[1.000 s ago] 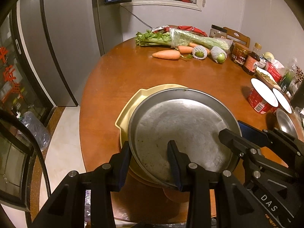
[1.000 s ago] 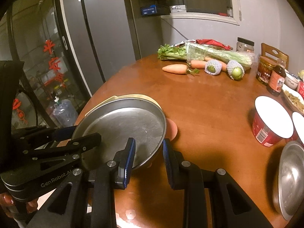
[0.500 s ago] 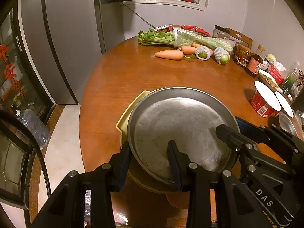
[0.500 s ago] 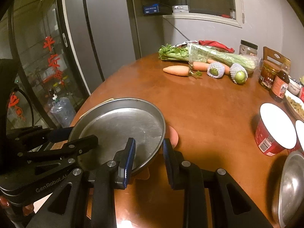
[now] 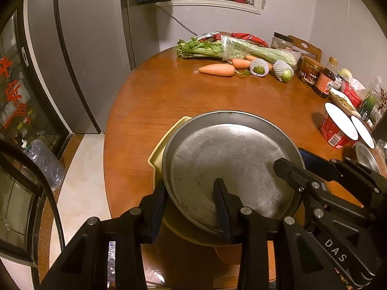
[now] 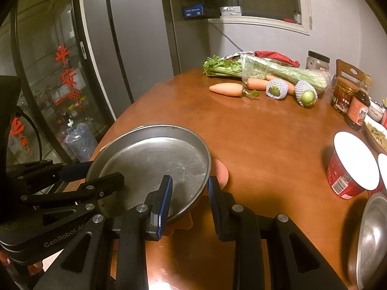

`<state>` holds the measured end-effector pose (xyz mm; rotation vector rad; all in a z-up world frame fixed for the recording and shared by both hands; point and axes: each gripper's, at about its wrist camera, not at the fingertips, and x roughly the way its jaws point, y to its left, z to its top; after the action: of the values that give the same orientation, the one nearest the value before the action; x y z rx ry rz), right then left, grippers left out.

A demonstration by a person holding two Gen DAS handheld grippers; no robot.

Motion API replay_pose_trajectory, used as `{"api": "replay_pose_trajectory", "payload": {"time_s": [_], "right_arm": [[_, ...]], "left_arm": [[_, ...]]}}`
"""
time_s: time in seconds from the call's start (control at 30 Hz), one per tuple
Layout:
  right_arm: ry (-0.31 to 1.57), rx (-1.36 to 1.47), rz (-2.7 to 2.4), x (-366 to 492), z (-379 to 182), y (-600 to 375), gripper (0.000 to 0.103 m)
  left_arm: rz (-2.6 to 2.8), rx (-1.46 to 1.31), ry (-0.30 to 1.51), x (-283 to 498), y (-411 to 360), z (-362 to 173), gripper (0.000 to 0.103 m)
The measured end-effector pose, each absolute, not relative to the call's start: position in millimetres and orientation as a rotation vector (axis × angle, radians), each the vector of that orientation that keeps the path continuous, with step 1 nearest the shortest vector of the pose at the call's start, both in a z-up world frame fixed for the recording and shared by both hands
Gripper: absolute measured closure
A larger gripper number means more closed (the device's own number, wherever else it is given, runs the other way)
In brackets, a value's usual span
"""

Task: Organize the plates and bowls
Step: 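Hold the grey tray with the left tool and settle it on the stack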

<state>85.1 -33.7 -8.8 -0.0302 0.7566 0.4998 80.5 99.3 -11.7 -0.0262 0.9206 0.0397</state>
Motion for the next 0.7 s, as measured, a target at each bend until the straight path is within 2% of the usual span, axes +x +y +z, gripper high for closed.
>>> {"api": "replay_pose_trajectory", "payload": {"time_s": [0.3, 0.5, 0.7], "right_arm": [[0.766, -0.036, 0.509, 85.7, -9.9, -32.3, 0.07], [0.776, -0.026, 0.513, 86.1, -9.2, -34.7, 0.065], [0.775, -0.019, 0.511, 86.9, -7.3, -38.9, 0.064]], "left_arm": [[0.037, -0.024, 0.922, 78.0, 100.4, -11.3, 0.061], [0.047, -0.015, 0.911, 74.5, 99.8, -8.0, 0.058], [0.05, -0.022, 0.895, 71.2, 102.6, -1.9, 0.056]]}}
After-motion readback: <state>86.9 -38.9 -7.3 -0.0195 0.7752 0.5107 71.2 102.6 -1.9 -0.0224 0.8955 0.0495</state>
